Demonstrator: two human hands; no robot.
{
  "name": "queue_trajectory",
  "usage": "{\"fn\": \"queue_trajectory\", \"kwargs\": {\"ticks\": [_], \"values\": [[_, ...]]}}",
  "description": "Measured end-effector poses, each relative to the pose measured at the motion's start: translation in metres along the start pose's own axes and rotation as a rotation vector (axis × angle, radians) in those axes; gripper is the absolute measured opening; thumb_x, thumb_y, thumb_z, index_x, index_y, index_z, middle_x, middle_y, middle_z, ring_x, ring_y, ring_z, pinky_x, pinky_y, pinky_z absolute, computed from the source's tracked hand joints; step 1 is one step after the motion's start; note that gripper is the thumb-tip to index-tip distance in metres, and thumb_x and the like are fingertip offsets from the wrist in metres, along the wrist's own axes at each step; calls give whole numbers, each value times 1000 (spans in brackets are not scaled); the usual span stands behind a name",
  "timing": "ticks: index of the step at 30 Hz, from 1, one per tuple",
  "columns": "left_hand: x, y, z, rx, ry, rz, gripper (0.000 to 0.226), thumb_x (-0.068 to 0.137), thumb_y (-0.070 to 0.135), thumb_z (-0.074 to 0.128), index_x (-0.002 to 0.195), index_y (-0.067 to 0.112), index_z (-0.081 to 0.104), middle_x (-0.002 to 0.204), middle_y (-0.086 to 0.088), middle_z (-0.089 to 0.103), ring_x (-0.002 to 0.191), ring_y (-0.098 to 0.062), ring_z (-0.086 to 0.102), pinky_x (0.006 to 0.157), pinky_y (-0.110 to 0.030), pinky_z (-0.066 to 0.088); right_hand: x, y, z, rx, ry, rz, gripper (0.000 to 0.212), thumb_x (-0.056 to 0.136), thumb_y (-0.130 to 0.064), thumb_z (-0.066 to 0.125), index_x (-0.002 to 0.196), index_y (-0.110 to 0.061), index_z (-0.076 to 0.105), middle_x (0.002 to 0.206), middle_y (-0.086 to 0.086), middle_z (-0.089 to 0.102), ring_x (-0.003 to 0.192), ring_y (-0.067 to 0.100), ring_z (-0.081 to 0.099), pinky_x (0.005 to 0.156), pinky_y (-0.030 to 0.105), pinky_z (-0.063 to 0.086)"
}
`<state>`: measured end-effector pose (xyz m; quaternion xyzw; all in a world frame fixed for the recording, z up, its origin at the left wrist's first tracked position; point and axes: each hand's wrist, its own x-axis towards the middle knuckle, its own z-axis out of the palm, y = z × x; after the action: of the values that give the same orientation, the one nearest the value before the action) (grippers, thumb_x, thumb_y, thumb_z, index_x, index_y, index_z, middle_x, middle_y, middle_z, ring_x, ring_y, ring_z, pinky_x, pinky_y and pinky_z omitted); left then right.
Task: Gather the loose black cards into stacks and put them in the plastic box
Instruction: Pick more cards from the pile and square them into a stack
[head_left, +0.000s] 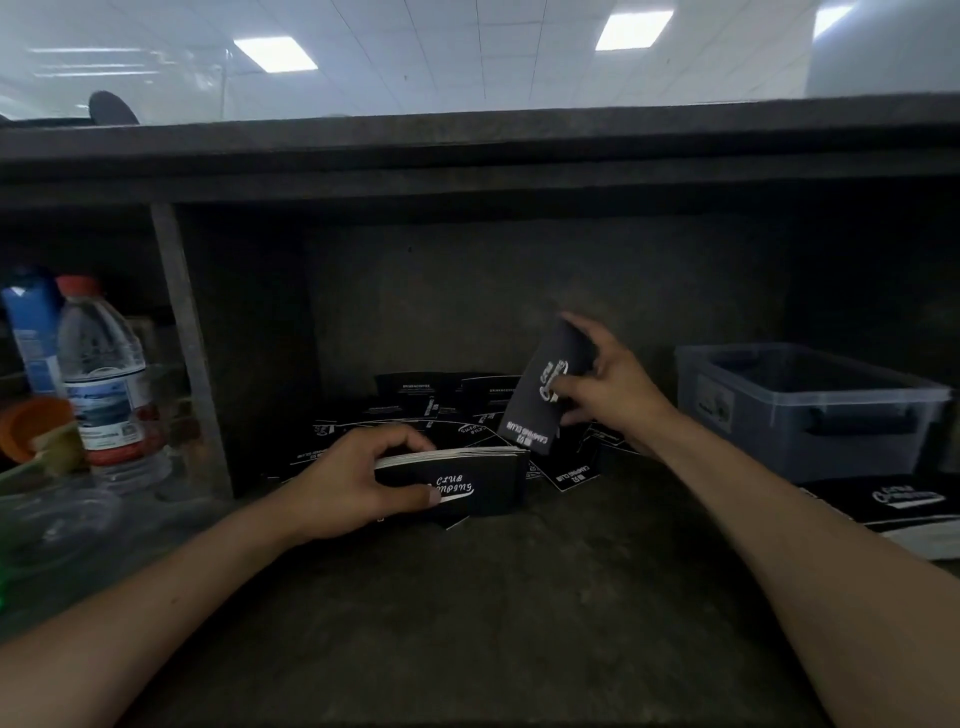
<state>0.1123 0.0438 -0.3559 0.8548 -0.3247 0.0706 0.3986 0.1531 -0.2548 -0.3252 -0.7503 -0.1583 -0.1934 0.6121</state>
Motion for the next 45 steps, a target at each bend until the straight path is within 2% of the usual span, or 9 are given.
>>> {"fn": "queue_trajectory", "kwargs": {"ticks": [4,9,15,19,22,27,33,37,45], "values": [[0,1,1,16,49,-21,33,74,19,87,98,22,65,121,12,64,105,-3,65,91,-27,56,-6,-2,12,122,46,202,23,95,-13,60,111,-29,63,108,3,69,83,14,71,59,30,57],[0,4,2,-10,75,-24,38,73,11,87,96,13,56,109,0,68,99,-12,68,83,-30,58,-9,0,14,252,-56,405,13,89,-13,66,100,-20,65,105,7,71,95,22,70,81,34,57],[1,-2,1,-117,65,-58,57,72,10,87,99,12,38,112,1,71,105,-13,70,86,-33,60,-15,-6,11,-271,-307,409,32,76,1,54,82,-21,76,88,-7,75,91,12,65,79,30,46],[2,-7,-3,-127,26,-115,70,61,38,92,111,35,44,116,-6,71,108,-17,69,94,-42,56,-16,-7,12,-273,-313,336,41,80,4,48,87,-22,79,95,-6,77,92,11,68,76,27,48],[1,-8,-2,-65,13,-68,72,61,49,88,121,46,48,110,-2,71,107,-15,69,97,-43,53,-12,7,12,-473,-118,160,17,87,-16,70,103,-20,72,104,4,74,80,8,65,78,25,51],[1,-5,-1,-24,24,36,47,73,25,88,110,39,62,110,6,68,106,-11,67,93,-29,54,-13,19,8,-935,-250,131,55,67,-45,83,116,-25,69,104,-6,71,93,11,66,87,28,53],[1,-4,1,-13,20,47,37,76,19,86,104,27,64,104,3,72,94,-13,71,83,-30,58,-9,7,1,-873,129,-8,62,79,-27,77,137,-31,54,103,-3,72,100,20,66,86,30,53],[3,-7,3,-21,42,47,39,74,18,87,103,25,63,102,3,71,93,-12,69,81,-26,56,-9,-1,1,-202,157,30,91,80,-3,74,147,-45,29,98,-11,66,85,7,68,63,21,54],[2,-12,2,-37,61,3,68,62,43,88,121,38,55,118,14,64,109,-10,66,96,-34,55,-9,-3,11,182,137,281,23,94,-7,58,103,-27,62,99,2,70,79,17,70,62,29,60]]}}
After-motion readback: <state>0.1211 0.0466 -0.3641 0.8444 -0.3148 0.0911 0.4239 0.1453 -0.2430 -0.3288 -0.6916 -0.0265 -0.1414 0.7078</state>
